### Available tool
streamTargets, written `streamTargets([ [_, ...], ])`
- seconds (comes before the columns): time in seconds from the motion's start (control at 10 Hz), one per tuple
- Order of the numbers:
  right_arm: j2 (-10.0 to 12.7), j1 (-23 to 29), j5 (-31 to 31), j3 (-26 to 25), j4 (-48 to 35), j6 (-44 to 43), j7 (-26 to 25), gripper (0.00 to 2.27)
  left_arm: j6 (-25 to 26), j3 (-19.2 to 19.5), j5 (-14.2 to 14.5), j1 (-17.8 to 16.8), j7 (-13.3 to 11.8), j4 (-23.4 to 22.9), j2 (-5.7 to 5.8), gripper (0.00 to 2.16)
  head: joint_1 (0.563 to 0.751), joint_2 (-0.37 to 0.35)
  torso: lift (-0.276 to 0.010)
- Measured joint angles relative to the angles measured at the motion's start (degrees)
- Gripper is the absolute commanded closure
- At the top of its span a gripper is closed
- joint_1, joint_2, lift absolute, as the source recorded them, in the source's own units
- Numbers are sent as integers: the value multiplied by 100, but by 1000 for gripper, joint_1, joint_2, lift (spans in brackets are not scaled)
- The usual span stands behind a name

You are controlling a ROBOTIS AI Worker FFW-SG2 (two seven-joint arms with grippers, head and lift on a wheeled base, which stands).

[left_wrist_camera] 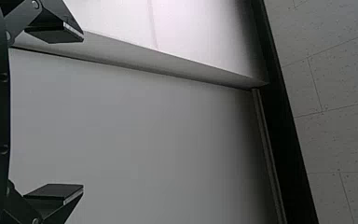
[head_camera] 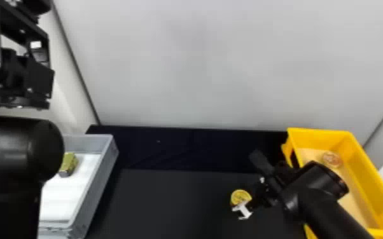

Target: Pick up the round yellow can and place it in the yellow rectangular box

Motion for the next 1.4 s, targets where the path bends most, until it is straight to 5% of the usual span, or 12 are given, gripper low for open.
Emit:
streamTargets([
  [0.2, 9, 3, -16, 3, 33, -2, -26, 845, -1, -3, 0, -4, 0, 3, -1, 140, 661, 54, -2],
  [1.1, -35, 111, -5, 84, -253, 206, -10, 848, 21, 15, 0, 19, -32, -15, 2, 139, 661, 54, -2],
  [1.4, -122, 385, 130, -57, -1142, 729, 226, 848, 115, 27, 0, 41, -43, -65, 2, 140, 661, 54, -2],
])
